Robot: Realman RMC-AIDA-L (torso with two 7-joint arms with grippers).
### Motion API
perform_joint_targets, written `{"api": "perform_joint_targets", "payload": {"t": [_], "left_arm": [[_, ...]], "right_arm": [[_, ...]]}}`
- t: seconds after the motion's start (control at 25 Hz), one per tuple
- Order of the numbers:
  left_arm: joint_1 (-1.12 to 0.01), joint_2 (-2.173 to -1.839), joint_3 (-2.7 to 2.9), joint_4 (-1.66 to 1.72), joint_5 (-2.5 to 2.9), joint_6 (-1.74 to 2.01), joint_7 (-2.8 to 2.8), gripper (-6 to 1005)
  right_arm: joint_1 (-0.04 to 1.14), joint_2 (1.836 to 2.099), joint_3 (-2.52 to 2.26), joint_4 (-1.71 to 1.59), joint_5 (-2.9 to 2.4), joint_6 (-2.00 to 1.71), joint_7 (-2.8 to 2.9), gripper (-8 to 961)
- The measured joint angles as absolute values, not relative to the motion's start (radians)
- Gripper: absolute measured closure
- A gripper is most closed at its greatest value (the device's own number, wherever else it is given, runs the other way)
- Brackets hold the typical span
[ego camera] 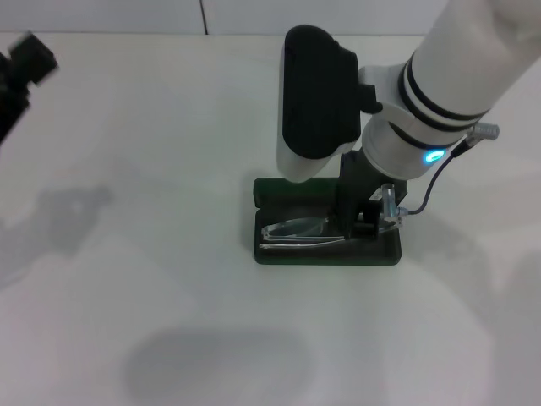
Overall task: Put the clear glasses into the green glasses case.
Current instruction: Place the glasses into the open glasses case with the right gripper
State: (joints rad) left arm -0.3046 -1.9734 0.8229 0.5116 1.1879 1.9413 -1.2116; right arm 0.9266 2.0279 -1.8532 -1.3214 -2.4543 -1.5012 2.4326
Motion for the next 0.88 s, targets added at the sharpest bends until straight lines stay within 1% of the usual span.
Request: {"api": "perform_joint_targets", "payload": {"t": [0.12, 0.32, 0.56, 0.68, 0.88], "left_arm": [[-0.297, -1.941, 0.822, 0.595, 1.270, 1.962, -1.238, 902], [-0.280, -1.902, 0.818, 0.726, 1.437, 1.969, -1.367, 902], [-0.248, -1.894, 0.803, 0.773, 1.538, 1.974, -1.388, 902], [-0.242, -1.901, 0.737, 0.774, 1.587, 1.970, -1.401, 902], [-0.237, -1.919, 0.650, 0.774, 1.662, 1.970, -1.405, 811]], "right_arm": [[0.916, 2.028, -1.864, -1.326, -2.456, -1.480, 2.437, 899], [0.906, 2.028, -1.865, -1.327, -2.459, -1.464, 2.438, 899], [0.905, 2.028, -1.868, -1.347, -2.483, -1.456, 2.439, 899], [0.904, 2.028, -1.868, -1.362, -2.497, -1.459, 2.448, 899], [0.906, 2.028, -1.878, -1.378, -2.528, -1.461, 2.467, 899]]}}
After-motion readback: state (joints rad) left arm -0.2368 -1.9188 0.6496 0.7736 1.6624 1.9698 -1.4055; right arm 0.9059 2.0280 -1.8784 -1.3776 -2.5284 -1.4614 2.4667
